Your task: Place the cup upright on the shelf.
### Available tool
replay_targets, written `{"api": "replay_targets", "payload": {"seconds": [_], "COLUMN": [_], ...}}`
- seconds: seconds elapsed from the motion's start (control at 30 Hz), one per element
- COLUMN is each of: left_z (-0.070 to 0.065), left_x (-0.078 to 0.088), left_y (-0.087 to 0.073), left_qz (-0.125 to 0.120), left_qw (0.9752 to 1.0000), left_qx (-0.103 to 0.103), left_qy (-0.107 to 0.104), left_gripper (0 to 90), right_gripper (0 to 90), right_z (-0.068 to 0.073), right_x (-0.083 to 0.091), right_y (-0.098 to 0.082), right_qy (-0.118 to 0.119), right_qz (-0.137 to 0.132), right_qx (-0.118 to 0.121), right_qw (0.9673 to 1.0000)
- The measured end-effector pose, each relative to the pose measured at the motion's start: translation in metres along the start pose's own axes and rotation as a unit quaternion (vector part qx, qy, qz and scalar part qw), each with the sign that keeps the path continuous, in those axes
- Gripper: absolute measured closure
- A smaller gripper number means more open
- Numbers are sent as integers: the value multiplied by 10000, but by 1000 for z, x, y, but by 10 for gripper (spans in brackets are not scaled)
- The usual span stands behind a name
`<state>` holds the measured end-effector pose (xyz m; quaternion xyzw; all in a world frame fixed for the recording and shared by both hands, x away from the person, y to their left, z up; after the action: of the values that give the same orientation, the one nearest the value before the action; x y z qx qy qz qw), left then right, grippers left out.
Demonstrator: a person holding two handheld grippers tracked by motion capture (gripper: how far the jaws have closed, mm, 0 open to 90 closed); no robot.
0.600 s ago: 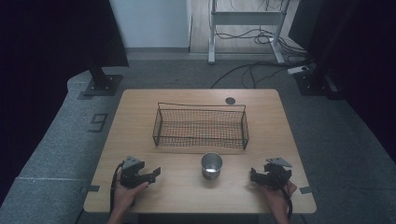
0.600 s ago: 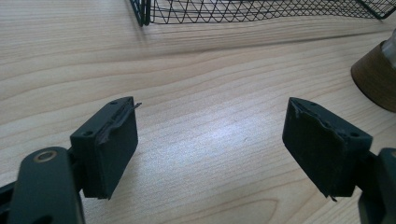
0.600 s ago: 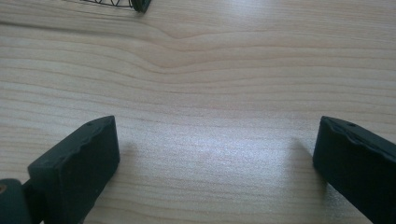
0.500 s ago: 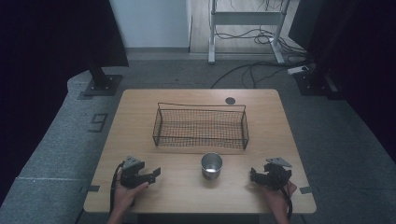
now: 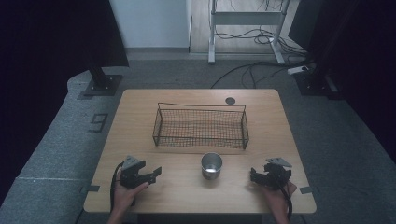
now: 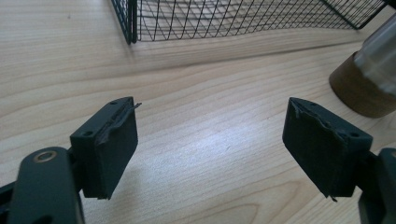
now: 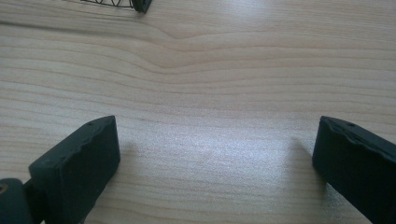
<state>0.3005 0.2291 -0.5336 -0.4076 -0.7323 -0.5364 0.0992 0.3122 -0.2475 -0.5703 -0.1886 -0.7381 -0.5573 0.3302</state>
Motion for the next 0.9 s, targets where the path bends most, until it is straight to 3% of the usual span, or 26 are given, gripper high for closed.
{"api": "replay_targets", "payload": {"seconds": [0.17,0.3,0.6,0.9], "left_z": [-6,-15,-27,-37], "left_x": [1,2,5,6], "left_y": [1,2,6,9], "left_qz": [-6,-14,-210,-219], "left_qw": [10000,9995,9989,9986], "left_qx": [-64,-82,-161,-245], "left_qy": [-70,-316,-390,-424], "left_gripper": [183,183,186,182], "right_gripper": [7,7,7,20], "right_z": [0,0,0,0], "right_x": [0,0,0,1], "right_y": [0,0,0,0], "right_qy": [0,0,0,-36], "right_qz": [0,0,0,-5], "right_qx": [2,2,1,-24], "right_qw": [10000,10000,10000,10000]}}
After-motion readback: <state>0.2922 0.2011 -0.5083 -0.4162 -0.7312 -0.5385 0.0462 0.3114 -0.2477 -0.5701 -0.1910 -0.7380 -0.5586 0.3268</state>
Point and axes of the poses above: each handheld gripper's, and its own axes: x roughly backward along the jaws, y roughly out of its top, z roughly to its left, the point moved 2 cm from there along -x, roughly forward along the jaws, and after that the axes turned 14 degrees about x, right-handed, at the moved point
